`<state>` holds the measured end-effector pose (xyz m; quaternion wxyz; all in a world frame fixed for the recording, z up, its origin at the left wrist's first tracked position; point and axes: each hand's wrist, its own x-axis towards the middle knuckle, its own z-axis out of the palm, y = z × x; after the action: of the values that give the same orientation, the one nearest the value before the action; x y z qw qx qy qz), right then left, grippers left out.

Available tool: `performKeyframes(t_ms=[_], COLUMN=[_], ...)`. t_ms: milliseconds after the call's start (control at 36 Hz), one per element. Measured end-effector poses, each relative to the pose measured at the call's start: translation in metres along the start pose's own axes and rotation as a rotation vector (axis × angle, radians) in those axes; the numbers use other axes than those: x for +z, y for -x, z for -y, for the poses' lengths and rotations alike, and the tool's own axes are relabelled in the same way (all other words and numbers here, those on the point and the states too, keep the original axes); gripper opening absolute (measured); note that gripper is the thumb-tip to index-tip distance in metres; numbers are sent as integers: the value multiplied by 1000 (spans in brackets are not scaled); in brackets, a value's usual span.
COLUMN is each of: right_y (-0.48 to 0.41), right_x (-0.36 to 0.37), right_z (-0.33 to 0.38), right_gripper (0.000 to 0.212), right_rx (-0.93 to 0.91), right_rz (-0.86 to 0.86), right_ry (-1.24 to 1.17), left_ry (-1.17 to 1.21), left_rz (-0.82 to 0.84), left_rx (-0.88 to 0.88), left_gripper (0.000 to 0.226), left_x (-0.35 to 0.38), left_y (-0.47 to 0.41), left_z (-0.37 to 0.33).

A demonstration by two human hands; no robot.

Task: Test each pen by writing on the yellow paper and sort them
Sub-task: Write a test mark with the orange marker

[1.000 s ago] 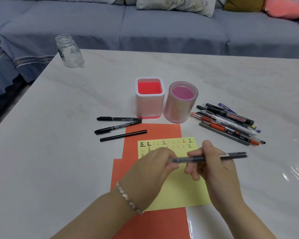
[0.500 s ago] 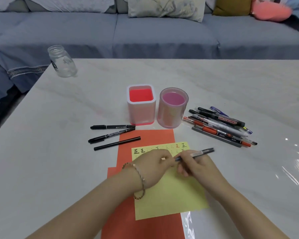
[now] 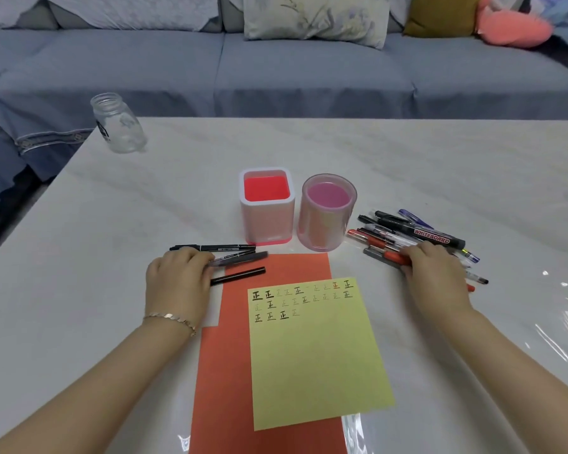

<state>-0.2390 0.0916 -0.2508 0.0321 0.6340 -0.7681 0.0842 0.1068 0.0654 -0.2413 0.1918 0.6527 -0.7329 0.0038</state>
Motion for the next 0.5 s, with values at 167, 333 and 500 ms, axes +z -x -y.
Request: performKeyframes(t_ms=[167, 333, 500], right_y=[7, 33, 53], right_x=[-10, -49, -38], right_z=[10, 67, 83], right_gripper=[11, 47, 21], right_rx=[-36, -191, -863], right_rz=[-58, 201, -191], right_ry=[-171, -784, -499], left_ry=[188, 595, 745], left_rz=[31, 184, 390], left_rx=[75, 225, 271], left_gripper=[31, 47, 33], left_x=[-6, -25, -28], left_y=[4, 26, 47], left_z=[-26, -79, -102])
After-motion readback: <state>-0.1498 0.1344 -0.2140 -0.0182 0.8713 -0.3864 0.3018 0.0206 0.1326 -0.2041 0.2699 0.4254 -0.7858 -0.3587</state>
